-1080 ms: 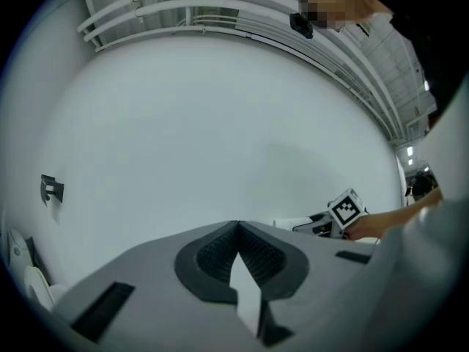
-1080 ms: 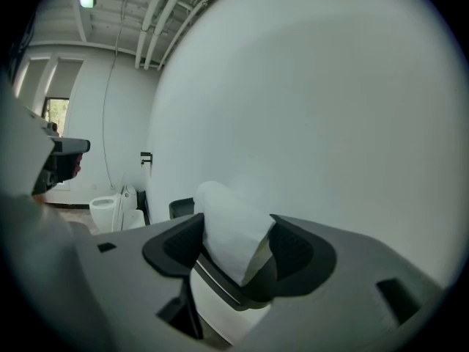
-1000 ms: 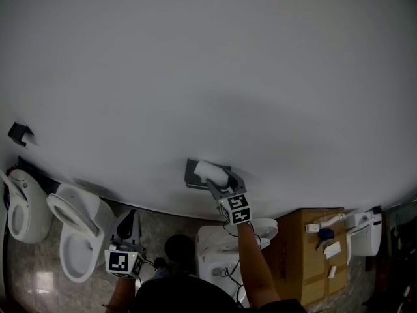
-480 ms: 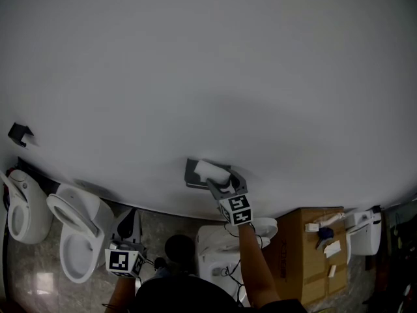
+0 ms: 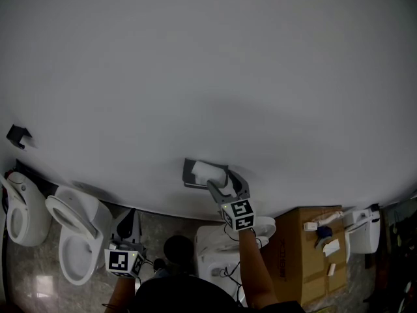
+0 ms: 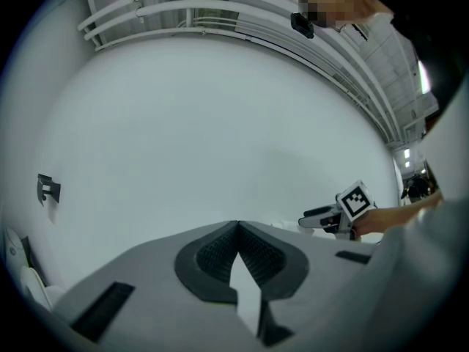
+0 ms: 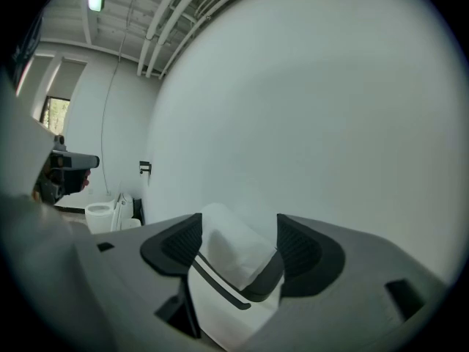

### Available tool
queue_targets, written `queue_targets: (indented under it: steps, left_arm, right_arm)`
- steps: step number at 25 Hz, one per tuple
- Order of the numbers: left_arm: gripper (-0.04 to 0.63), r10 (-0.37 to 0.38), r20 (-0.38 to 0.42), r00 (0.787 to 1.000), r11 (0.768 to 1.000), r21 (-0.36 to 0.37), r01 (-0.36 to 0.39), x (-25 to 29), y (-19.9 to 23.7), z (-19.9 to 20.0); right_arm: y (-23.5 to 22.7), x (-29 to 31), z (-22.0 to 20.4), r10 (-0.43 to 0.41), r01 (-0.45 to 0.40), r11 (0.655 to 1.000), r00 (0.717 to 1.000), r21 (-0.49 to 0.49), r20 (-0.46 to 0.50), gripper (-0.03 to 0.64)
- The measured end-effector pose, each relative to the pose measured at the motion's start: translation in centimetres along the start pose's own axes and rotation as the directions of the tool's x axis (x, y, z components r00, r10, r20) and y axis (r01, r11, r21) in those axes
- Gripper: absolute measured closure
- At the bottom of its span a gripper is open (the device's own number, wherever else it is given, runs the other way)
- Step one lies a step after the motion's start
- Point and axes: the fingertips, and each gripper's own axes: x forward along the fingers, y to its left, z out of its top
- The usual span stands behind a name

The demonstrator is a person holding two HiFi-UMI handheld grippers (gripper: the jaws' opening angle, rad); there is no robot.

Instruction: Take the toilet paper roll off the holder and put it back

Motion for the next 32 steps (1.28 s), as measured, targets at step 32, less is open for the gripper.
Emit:
queue_targets:
  steps: [32]
  left_arm:
    - [0.592,-0.038,-0.025,0.999,0.999,0.013,0.038,0.2,-1.8,1.4]
  right_arm:
    - [3.0,-11.2,1.4,-0.199,0.168,0.971,0.963,0.169,0.184,0.568]
